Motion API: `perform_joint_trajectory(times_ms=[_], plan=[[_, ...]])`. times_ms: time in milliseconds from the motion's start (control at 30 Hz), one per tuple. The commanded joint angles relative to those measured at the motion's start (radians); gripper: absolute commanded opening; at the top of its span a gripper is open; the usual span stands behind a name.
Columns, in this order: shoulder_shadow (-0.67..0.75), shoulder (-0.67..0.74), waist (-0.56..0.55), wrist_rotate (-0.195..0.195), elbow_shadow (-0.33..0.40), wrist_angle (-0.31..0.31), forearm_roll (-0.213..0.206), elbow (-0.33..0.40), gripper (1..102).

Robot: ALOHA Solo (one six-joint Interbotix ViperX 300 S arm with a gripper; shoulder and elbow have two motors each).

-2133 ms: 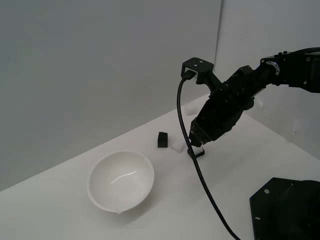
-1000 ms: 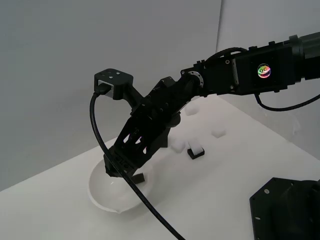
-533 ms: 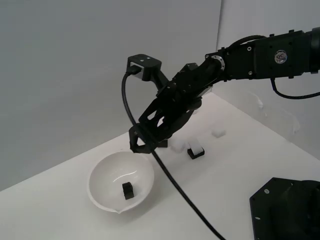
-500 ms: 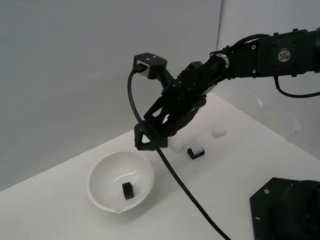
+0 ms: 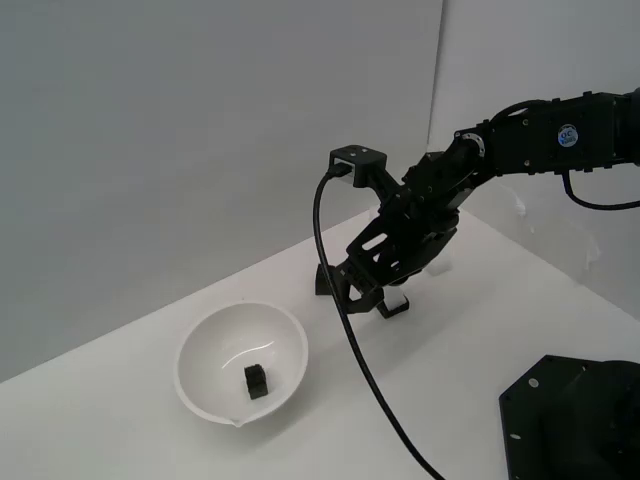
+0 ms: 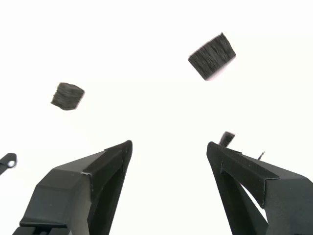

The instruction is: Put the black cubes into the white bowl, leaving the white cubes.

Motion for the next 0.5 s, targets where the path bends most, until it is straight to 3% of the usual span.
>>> perform_joint_trajectory(times_ms=[0, 467], plan=[[0.002, -0.005, 0.0, 0.017, -0.002, 0.011, -0.008, 0.003, 88], [-0.086, -0.092, 0.028, 0.06, -0.005, 0.003, -0.006, 0.002, 88]])
